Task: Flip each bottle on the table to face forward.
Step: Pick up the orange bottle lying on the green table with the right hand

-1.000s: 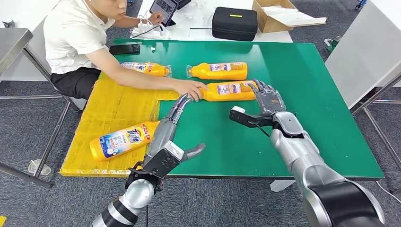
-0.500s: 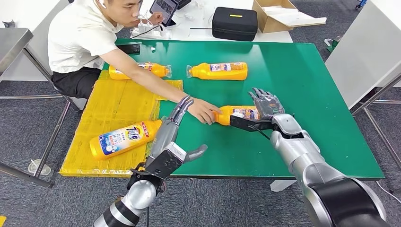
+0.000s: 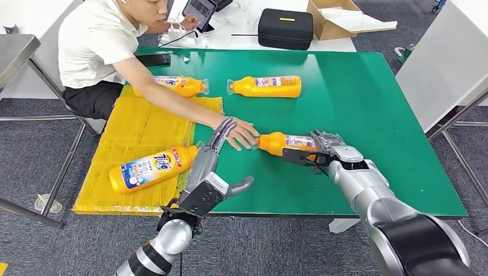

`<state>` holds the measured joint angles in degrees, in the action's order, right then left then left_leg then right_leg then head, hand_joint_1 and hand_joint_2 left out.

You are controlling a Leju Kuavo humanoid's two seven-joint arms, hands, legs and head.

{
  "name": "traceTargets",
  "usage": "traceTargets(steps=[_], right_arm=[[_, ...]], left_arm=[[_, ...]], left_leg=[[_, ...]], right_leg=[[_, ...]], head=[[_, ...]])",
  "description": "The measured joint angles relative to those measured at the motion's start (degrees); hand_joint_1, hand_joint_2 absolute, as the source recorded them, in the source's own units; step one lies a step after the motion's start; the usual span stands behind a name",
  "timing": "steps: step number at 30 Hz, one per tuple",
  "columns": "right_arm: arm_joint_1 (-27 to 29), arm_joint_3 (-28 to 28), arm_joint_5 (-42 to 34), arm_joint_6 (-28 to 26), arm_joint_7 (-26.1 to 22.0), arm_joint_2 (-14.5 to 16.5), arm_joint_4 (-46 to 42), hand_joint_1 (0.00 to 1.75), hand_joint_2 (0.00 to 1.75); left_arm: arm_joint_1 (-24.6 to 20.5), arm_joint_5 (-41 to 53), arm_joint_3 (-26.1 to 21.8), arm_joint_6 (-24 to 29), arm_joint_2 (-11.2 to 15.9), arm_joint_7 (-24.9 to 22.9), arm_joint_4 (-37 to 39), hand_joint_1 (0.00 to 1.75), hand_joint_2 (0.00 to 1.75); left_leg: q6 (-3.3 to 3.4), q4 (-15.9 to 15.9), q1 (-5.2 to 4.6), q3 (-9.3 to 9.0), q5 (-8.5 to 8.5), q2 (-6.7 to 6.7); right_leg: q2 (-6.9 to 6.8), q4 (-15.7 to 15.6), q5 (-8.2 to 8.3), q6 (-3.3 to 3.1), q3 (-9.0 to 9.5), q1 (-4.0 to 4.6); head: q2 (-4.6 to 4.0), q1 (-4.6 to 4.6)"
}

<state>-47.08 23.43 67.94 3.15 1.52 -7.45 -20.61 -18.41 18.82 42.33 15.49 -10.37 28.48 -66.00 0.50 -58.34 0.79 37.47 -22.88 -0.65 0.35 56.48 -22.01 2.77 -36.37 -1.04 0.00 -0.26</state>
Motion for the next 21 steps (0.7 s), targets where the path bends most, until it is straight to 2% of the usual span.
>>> traceTargets(steps=[1,4,5,8,11,17,19,21], right_arm=[[0.0,0.0,0.0,0.1,0.1,0.0,0.1,0.13,1.75],[0.0,0.0,0.0,0.4,0.2,0.0,0.4,1.44,1.75],[0.0,0.0,0.1,0.4,0.0,0.0,0.5,1.75,1.75],[0.2,0.0,-0.5,-0.3,-1.4,-0.2,0.8,1.75,1.75],[0.8,-0.9,-5.1,-1.9,-6.5,-0.4,1.0,1.75,1.75],[4.4,-10.2,-25.6,0.2,-24.0,0.7,-0.2,1.75,1.75],[6.6,-13.5,-31.9,2.3,-28.4,1.8,-1.9,1.75,1.75],[9.6,-16.0,-38.6,4.4,-31.1,3.0,-5.1,1.75,1.75]], left_arm=[[-0.1,0.0,0.0,0.0,0.0,0.0,0.1,0.00,1.75],[-0.3,0.0,0.0,0.0,-0.2,0.0,0.5,0.00,1.75],[-0.4,-0.1,0.0,0.0,-0.2,0.0,0.6,0.00,1.75],[-0.6,-0.2,0.0,0.1,-0.2,0.2,0.8,0.00,1.75],[-0.6,-0.4,0.0,0.3,-0.1,0.6,0.8,0.00,1.75],[0.4,-4.1,-0.5,1.6,0.3,2.3,0.5,0.00,1.75],[1.7,-9.6,-1.5,0.2,-0.1,1.5,0.2,0.00,1.75],[3.2,-19.0,-2.7,-3.3,-0.9,-1.1,0.0,0.00,1.75]], left_leg=[[0.00,0.0,0.00,0.00,0.00,0.00],[0.00,0.0,0.00,-0.03,0.00,0.01],[0.00,0.0,0.00,-0.04,0.00,0.01],[0.00,0.0,0.00,-0.05,-0.01,0.02],[0.00,0.0,0.00,-0.06,0.00,0.01],[-0.03,0.0,0.01,-0.13,-0.06,0.06],[-0.03,0.0,0.03,-0.13,-0.06,0.04],[-0.04,0.0,0.04,-0.09,-0.06,-0.03]], right_leg=[[0.00,0.0,0.00,0.00,0.00,0.00],[0.01,0.0,0.00,0.00,0.01,0.00],[0.01,0.0,0.00,0.00,0.02,0.00],[0.00,0.0,0.00,0.00,0.02,0.00],[0.00,0.0,0.00,0.00,0.04,0.00],[0.02,0.0,0.00,0.00,0.11,0.02],[0.01,0.0,-0.02,-0.01,0.10,0.03],[-0.01,0.0,-0.04,-0.02,0.10,0.05]], head=[[0.01,0.01],[0.01,0.00],[0.01,-0.01],[0.00,-0.01],[0.00,-0.01],[0.01,0.01],[0.01,0.00],[0.01,-0.01]])
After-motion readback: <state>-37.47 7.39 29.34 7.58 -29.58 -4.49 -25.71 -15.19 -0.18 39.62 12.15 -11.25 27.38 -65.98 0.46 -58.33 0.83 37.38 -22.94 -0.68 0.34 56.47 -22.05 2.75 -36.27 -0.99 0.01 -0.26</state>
